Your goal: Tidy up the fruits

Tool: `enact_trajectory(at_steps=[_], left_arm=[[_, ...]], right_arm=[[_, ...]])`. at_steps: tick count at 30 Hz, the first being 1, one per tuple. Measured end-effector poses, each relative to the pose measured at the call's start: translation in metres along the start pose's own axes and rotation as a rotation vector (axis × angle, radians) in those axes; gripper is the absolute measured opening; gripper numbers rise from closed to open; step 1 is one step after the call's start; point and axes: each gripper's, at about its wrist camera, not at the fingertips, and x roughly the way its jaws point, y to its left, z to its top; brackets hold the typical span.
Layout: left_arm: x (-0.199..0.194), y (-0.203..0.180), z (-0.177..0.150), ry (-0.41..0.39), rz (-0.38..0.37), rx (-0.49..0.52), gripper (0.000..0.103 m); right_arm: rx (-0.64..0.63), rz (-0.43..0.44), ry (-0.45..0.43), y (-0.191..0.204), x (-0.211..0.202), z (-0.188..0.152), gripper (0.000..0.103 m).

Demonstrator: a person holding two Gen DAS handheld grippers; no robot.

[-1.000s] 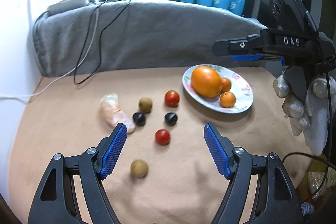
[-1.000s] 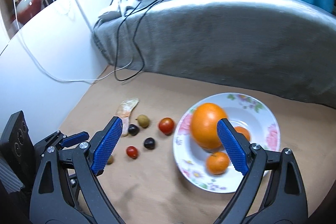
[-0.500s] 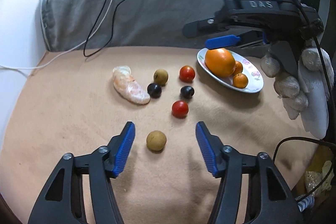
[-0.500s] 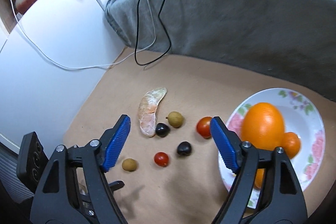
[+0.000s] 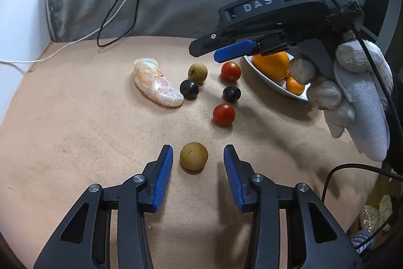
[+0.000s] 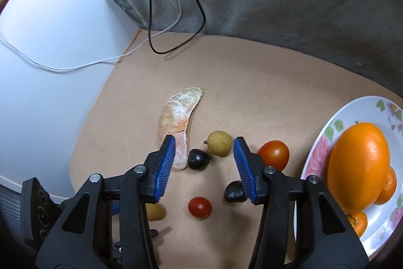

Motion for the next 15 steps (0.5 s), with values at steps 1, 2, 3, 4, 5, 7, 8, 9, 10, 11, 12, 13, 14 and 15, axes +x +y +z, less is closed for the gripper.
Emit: enact_trajectory(at_steps=[1,2,3,4,5,7,8,9,10,11,12,13,14,15], left_arm=[[0.001,0.000,-0.001,0.002,0.001,0.001,0.040],[0.001,0.000,-0.001,0.003,0.001,0.001,0.040],[0.002,0.001,0.000,0.005,0.000,-0.001,0.040],[0.003,0.001,-0.001,0.007,0.000,-0.004,0.039],[0.005,0.000,-0.001,0.009,0.000,-0.005,0.038],[0.007,0.001,-0.001,0.015,0.000,-0.004,0.036],[0.008,0.001,-0.001,0.017,0.002,-0.005,0.036],[0.009,0.001,-0.001,0.020,0.003,-0.006,0.036],[0.011,0.001,-0.001,0.023,0.004,-0.006,0.035],[0.012,0.002,-0.001,0.026,0.005,-0.007,0.035],[0.013,0.002,-0.001,0.029,0.006,-0.008,0.034],[0.014,0.002,-0.001,0.031,0.007,-0.008,0.034],[0.014,0.000,0.000,0.034,0.009,-0.007,0.033],[0.014,-0.001,-0.001,0.035,0.011,-0.007,0.032]], right_arm=[[-0.003,-0.011,0.004,0.000,0.002,0.001,0.049],[-0.005,-0.020,0.009,0.000,0.005,0.002,0.049],[-0.006,-0.026,0.012,0.000,0.007,0.003,0.048],[-0.007,-0.035,0.016,0.000,0.009,0.004,0.047],[-0.010,-0.042,0.020,0.000,0.011,0.005,0.046],[-0.019,-0.056,0.029,0.001,0.015,0.006,0.045],[-0.024,-0.065,0.035,0.001,0.018,0.006,0.045],[-0.028,-0.072,0.040,0.002,0.021,0.006,0.044],[-0.031,-0.077,0.043,0.002,0.022,0.006,0.044],[-0.033,-0.083,0.046,0.002,0.024,0.006,0.043],[-0.036,-0.090,0.049,0.002,0.026,0.006,0.043],[-0.038,-0.096,0.052,0.001,0.028,0.006,0.041],[-0.040,-0.102,0.056,0.001,0.030,0.006,0.040],[-0.043,-0.105,0.060,0.002,0.031,0.006,0.037]])
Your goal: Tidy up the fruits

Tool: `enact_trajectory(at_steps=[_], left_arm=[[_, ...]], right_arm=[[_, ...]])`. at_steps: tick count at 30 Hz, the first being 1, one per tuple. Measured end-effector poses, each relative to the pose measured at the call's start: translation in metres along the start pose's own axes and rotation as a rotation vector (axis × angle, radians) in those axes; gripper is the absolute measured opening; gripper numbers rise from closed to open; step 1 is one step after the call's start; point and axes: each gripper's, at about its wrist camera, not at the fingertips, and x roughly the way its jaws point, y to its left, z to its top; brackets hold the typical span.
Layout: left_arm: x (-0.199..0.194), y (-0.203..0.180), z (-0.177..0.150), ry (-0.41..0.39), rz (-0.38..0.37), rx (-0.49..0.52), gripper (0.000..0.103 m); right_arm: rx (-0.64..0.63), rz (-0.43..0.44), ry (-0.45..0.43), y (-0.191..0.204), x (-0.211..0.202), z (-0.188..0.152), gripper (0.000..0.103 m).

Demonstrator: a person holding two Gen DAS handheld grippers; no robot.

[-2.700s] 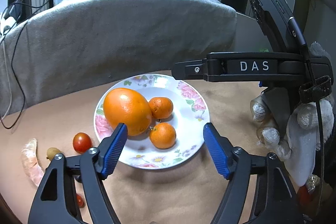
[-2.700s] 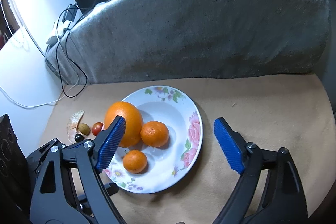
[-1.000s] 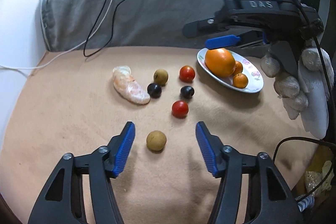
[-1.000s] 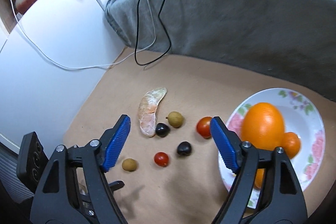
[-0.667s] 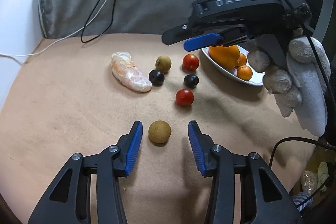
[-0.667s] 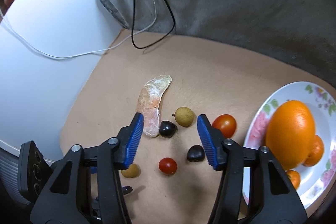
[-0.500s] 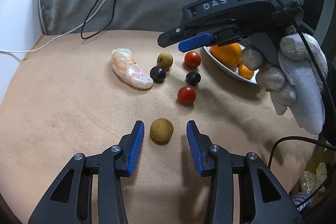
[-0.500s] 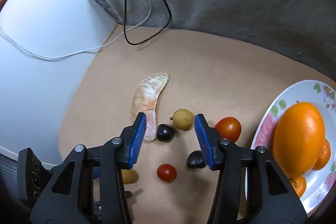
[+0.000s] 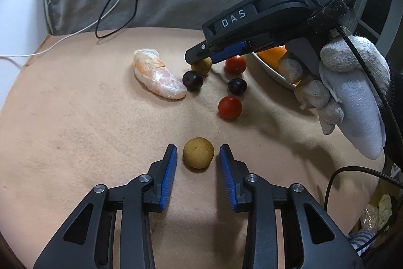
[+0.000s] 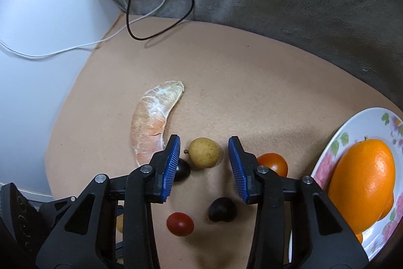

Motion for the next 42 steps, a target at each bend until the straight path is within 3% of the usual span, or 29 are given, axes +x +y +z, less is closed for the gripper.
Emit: enact_trajectory(at_steps=[7,15,28,42], left_arm=[[0.006,0.006,0.005,0.006,0.006,-0.013,0.023],[0.006,0.008,0.008,-0.006,0.008,-0.023,0.023],[-0.015,-0.007,0.008,-0.053,0.000,-0.010,0.023],[-0.004,-0.049,0.029,-0.087,-0.068,0.051,0.023]], right_arm=[[-0.013,-0.005,-0.002,0.005,0.006,0.002,0.031],[-0.009,0.007,-0.020,0.007,-0.002,-0.003,0.031],[-0.016,0.036,-0.110,0.003,-0.053,-0.024,0.031],[0.031,0.007,-0.221,-0.032,-0.113,-0.056,0.031]])
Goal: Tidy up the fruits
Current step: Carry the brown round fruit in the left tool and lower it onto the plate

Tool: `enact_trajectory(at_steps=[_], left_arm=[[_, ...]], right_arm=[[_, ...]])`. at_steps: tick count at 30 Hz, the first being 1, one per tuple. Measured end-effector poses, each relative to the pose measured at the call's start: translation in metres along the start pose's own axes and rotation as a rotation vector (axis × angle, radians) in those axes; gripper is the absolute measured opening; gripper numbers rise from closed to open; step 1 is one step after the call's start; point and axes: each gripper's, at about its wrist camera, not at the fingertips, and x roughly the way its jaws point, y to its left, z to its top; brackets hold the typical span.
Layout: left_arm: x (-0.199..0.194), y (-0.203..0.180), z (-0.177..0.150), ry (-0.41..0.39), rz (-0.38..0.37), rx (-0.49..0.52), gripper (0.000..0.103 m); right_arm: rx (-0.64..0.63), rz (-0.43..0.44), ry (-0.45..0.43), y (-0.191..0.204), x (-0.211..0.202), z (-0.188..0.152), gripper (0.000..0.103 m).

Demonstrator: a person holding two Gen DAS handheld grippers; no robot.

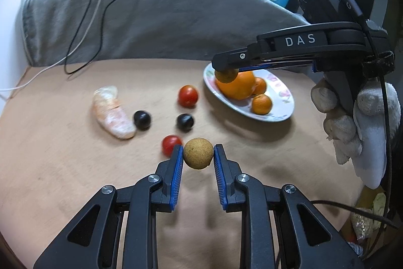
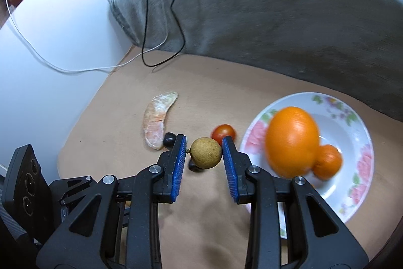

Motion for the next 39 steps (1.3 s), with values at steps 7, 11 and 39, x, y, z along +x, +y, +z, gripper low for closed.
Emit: enact_trajectory(at_steps=[7,11,39], left_arm=[[0.006,-0.021,0.011,-0.008,-0.032,0.032,0.023],[0.012,-0.034,0.018,-0.010,-0.049,0.054,0.023],[0.059,-0.075,0.048,0.021,-0.079,0.135,0.023]], right_arm=[[0.051,-0.029,-0.038,-0.030,-0.022,-0.008,0.031],[0.077,-0.048,-0.056,-0.046,-0.031,-0.012,0.031],[0.194,-0.115,-0.089,-0.134,-0.051,-0.018,0.031]])
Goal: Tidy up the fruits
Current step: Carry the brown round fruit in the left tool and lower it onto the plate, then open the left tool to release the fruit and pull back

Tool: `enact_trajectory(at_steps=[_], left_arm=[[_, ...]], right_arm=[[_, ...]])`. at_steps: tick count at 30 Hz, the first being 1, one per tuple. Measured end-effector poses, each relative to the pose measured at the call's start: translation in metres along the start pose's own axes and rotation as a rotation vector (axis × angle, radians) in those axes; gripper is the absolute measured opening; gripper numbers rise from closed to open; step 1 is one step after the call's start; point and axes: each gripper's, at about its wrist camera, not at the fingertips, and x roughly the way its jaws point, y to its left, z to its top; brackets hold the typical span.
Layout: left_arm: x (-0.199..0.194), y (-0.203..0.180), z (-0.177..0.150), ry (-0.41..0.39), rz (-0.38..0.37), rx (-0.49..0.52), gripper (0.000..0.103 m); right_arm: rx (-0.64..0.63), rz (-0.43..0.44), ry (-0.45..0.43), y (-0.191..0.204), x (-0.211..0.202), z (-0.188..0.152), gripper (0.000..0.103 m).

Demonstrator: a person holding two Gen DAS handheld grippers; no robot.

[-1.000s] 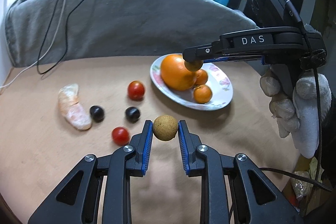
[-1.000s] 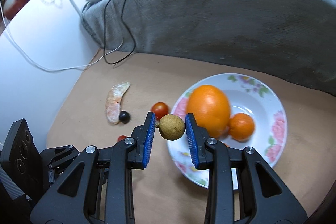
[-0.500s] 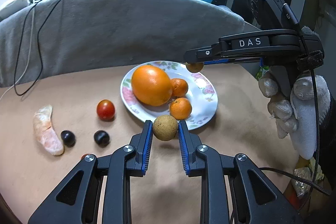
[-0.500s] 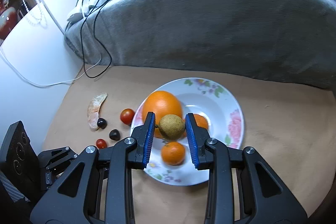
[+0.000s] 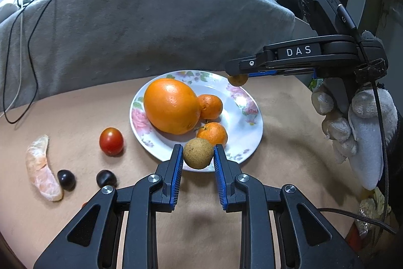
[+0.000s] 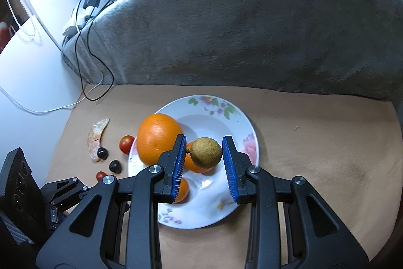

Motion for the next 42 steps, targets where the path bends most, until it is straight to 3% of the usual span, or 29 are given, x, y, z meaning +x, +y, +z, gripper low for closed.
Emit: enact_trajectory(at_steps=[18,20,22,24,26,27,31,42], left_arm=[[0.009,-0.004,0.007,0.000,0.010,0.006,0.023],[0.008,-0.002,0.006,-0.004,0.016,0.004,0.028],[0.007,-0.001,0.006,-0.011,0.017,0.003,0.035],[0.005,-0.001,0.006,-0.017,0.017,0.002,0.039],[0.004,0.000,0.005,-0.022,0.023,0.000,0.054],[0.003,0.000,0.005,-0.027,0.024,-0.001,0.056],[-0.003,0.004,0.003,-0.035,0.026,-0.009,0.072],[-0.015,0.013,-0.001,-0.036,0.038,-0.049,0.076]], right_arm=[[0.007,0.001,0.013,-0.007,0.007,0.001,0.032],[0.007,0.001,0.010,-0.007,0.007,0.001,0.034],[0.007,-0.003,0.002,-0.006,0.005,0.001,0.055],[0.001,-0.005,-0.012,-0.004,0.003,0.001,0.067],[-0.007,-0.007,-0.018,-0.002,0.001,0.001,0.067],[-0.009,-0.007,-0.020,-0.001,0.000,0.001,0.068],[-0.007,-0.004,-0.051,0.001,-0.007,0.002,0.086],[-0.032,0.008,-0.098,0.018,-0.021,0.002,0.094]])
